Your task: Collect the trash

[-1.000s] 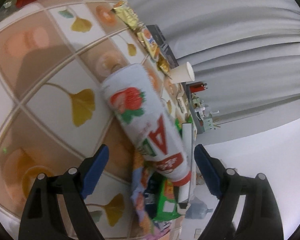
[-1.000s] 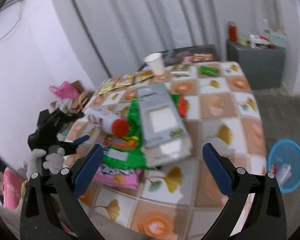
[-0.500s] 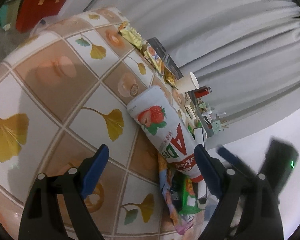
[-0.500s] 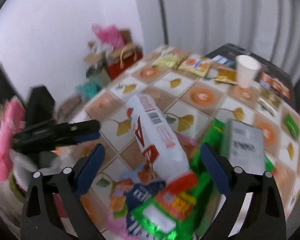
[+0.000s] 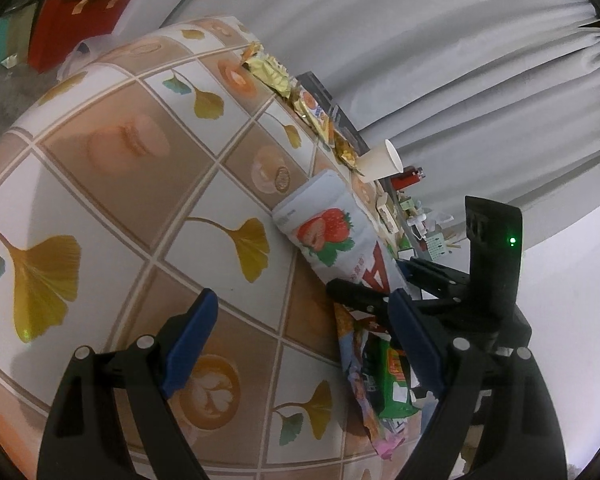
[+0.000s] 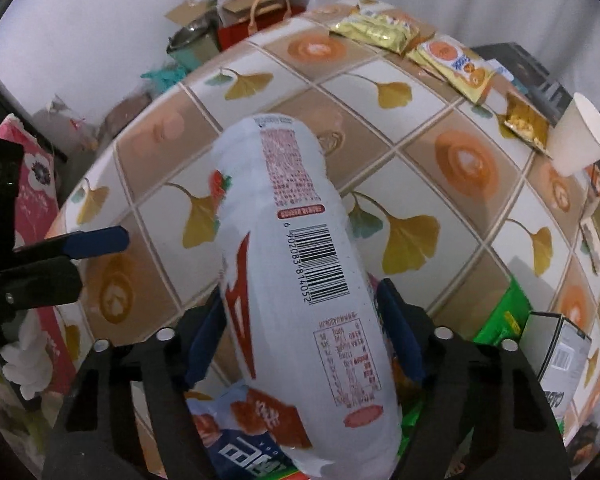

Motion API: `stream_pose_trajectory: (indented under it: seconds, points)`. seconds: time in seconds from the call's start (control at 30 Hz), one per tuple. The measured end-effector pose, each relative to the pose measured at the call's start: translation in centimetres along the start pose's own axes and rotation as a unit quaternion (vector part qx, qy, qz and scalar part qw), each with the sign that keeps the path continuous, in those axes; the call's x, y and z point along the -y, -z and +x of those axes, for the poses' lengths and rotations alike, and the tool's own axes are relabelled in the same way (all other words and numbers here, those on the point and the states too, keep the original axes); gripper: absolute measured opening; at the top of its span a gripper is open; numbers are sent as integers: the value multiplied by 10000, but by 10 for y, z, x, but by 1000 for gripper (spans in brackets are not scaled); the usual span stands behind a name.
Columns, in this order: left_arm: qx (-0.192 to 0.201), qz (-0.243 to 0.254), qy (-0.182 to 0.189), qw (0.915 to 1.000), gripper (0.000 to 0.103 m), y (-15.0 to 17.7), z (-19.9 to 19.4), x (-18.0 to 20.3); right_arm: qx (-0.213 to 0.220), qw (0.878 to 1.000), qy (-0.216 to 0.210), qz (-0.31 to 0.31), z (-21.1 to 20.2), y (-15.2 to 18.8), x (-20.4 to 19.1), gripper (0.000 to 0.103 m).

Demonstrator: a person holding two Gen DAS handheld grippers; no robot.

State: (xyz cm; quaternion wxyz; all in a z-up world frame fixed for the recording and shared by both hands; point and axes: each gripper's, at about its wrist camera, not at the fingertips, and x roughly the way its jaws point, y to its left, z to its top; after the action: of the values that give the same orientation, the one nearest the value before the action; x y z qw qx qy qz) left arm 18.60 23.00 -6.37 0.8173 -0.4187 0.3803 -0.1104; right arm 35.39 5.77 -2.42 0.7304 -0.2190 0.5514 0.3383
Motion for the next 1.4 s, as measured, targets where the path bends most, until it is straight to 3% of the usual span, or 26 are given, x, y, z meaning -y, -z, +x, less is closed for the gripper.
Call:
stream_pose_trajectory:
  seconds: [0.2, 0.5, 0.7, 0.83, 0.93, 1.07, 1.2, 1.4]
  points:
    - [32, -31, -37, 10000, 85, 0, -2, -4, 62, 9996, -141, 252, -8, 2, 6, 66]
    - [66, 94, 40, 9999, 85, 3, -10, 7, 839, 9836, -880, 1331, -64, 23, 31, 65]
    - [-69, 448, 243, 9987, 85, 8, -7, 35, 1877, 9474, -1373, 2198, -150, 82, 57, 64]
    - [-291, 818, 483, 9951, 85, 16, 6, 67, 2553, 9174, -1446, 2690, -214, 149, 69, 64]
    - [-558, 1109, 711, 9897, 85, 24, 21, 95, 2790, 8985, -1517, 3030, -245, 200, 75, 63]
    - [-902, 1455, 924, 9809, 85, 33, 41, 132, 2950, 8800, -1398, 3450, -268, 262, 76, 63]
    - [-1288, 1649, 1012, 9726, 85, 40, 65, 162, 2994, 8572, -1640, 3857, -268, 317, 70, 63]
    - [-1715, 1692, 523, 9691, 85, 44, 111, 187, 2517, 8446, -2115, 4225, -229, 351, 64, 64]
